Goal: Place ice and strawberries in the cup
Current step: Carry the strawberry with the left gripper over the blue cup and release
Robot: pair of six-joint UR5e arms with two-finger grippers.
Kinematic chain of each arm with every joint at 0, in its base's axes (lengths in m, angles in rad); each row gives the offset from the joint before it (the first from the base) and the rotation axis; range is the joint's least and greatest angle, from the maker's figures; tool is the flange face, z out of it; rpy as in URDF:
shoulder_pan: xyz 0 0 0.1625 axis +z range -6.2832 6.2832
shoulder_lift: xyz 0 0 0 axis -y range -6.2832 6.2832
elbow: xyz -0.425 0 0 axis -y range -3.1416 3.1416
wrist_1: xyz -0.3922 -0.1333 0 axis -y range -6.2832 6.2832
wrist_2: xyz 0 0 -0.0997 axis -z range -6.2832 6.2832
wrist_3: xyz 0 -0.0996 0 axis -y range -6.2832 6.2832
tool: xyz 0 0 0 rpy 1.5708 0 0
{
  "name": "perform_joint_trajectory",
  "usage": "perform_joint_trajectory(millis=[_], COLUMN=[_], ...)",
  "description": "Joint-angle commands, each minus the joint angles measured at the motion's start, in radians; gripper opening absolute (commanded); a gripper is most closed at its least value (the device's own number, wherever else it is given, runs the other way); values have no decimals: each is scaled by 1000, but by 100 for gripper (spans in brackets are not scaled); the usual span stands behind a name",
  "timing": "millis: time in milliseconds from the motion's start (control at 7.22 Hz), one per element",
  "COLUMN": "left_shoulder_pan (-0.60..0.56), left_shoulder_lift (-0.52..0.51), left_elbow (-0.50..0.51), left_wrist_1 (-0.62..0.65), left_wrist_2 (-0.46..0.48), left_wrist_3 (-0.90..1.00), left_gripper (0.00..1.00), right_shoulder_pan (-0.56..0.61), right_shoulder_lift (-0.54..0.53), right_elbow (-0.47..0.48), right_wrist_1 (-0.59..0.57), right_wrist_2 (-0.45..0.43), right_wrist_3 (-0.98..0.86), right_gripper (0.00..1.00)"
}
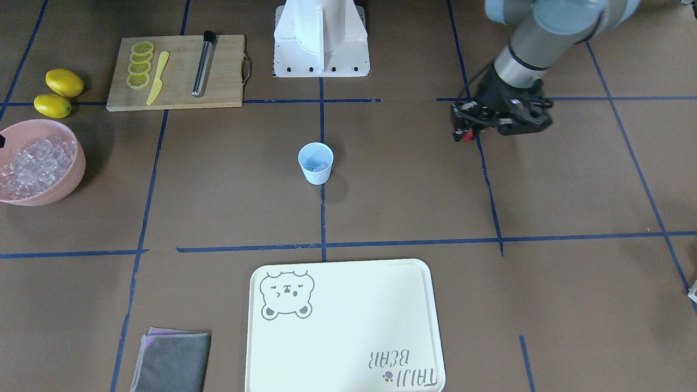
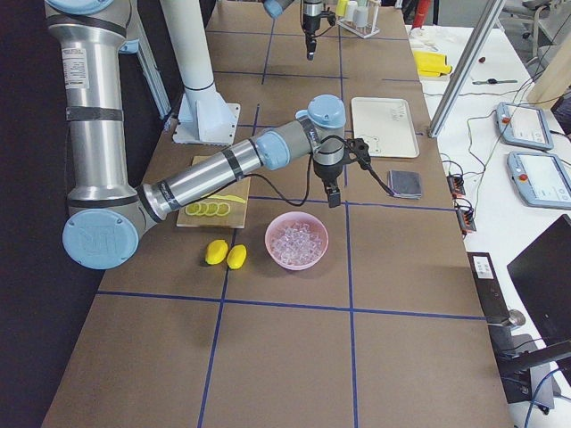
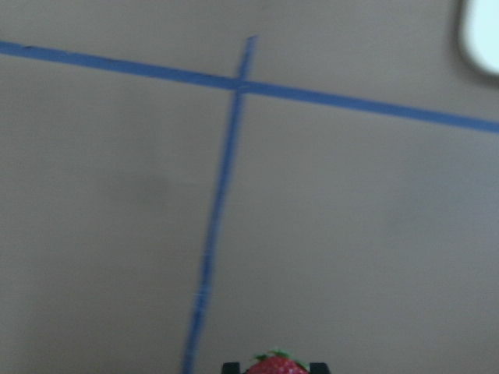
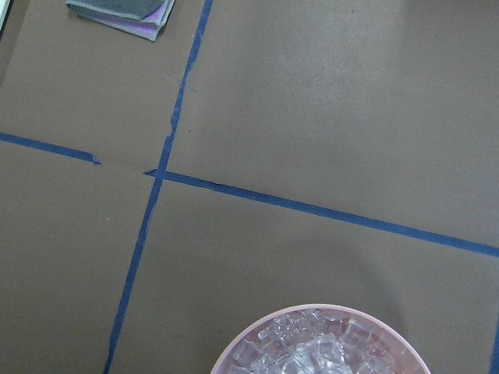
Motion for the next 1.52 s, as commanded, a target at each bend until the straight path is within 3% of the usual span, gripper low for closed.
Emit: perform_joint_trajectory(millis=[0, 139, 693, 970, 1108, 1247, 1385], left_shoulder_pan=[138, 140, 201, 217, 217, 217, 215], left_shoulder_lift=[-320, -390, -449, -447, -444, -444, -443], left_elbow=[207, 299, 443, 449, 449, 449, 449], left_wrist_1=[40, 32, -80, -79, -79, -79, -77], left_wrist_2=[130, 132, 185, 185, 186, 200, 201], left_wrist_3=[-148, -149, -150, -149, -146, -142, -141], left_gripper=[0, 0, 7, 30, 64, 76, 80], right_shoulder_pan=[5, 4, 4, 4, 4, 4, 4], right_shoulder_lift=[-6, -8, -12, -12, -12, -14, -12], right_elbow=[-1, 0, 11, 9, 9, 9, 11], right_wrist_1=[2, 3, 3, 5, 5, 5, 5], right_wrist_2=[0, 0, 0, 0, 2, 2, 0], right_wrist_3=[1, 1, 1, 1, 1, 1, 1], right_gripper=[99, 99, 99, 99, 99, 99, 99])
